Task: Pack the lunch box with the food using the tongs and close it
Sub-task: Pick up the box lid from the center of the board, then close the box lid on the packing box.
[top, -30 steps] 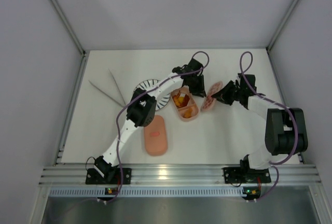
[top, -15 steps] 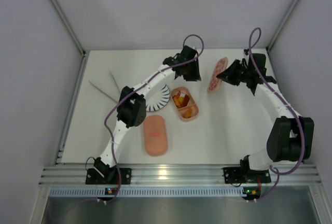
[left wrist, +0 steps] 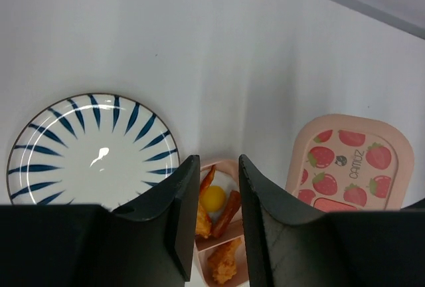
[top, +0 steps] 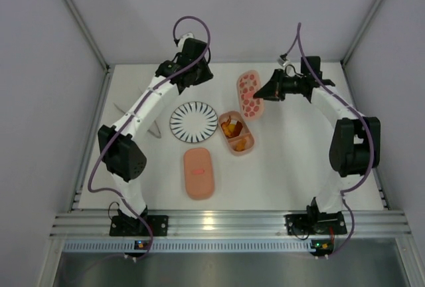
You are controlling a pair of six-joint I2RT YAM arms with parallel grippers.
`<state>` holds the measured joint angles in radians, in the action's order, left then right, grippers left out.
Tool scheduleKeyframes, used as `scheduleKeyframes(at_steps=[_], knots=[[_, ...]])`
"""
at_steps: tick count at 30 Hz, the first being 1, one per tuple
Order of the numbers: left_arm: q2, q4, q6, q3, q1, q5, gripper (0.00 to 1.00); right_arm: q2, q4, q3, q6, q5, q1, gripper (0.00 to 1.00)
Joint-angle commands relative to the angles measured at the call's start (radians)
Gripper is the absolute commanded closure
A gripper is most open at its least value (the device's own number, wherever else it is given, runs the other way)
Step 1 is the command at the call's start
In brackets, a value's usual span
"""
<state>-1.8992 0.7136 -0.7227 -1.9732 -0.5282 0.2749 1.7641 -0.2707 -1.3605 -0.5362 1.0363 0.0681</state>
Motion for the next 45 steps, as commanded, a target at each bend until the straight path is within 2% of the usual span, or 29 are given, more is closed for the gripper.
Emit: scheduleKeyframes(at_steps=[1, 7, 13, 17, 23, 30, 38, 42, 45], knots=[[0.064, 0.017, 0.005, 0.075, -0.009, 0.001, 0.64, 0.075, -0.123, -0.121, 0.174, 0.154, 0.093, 1.00], [0.117, 0.030, 0.014, 0.169, -0.012, -0.071, 0.65, 0.165, -0.144, -0.126, 0.200, 0.163, 0.151, 1.00], [0.173, 0.003, 0.012, 0.278, -0.010, -0.091, 0.64, 0.132, -0.079, -0.017, 0.168, 0.166, 0.170, 1.00], [0.189, -0.002, 0.014, 0.304, -0.012, -0.098, 0.64, 0.123, -0.029, 0.073, 0.157, 0.162, 0.193, 1.00], [0.189, -0.006, 0.017, 0.316, -0.010, -0.111, 0.64, 0.144, -0.022, 0.118, 0.173, 0.137, 0.231, 1.00], [0.181, -0.008, 0.017, 0.320, -0.012, -0.121, 0.64, 0.169, -0.067, 0.083, 0.197, 0.088, 0.225, 1.00], [0.172, -0.011, 0.022, 0.316, -0.010, -0.123, 0.64, 0.159, -0.039, 0.051, 0.154, 0.070, 0.210, 1.00], [0.166, -0.006, 0.025, 0.313, -0.012, -0.121, 0.63, 0.141, 0.028, 0.054, 0.104, 0.080, 0.200, 1.00], [0.161, -0.006, 0.026, 0.312, -0.012, -0.123, 0.63, 0.136, 0.002, 0.028, 0.104, 0.062, 0.199, 1.00]])
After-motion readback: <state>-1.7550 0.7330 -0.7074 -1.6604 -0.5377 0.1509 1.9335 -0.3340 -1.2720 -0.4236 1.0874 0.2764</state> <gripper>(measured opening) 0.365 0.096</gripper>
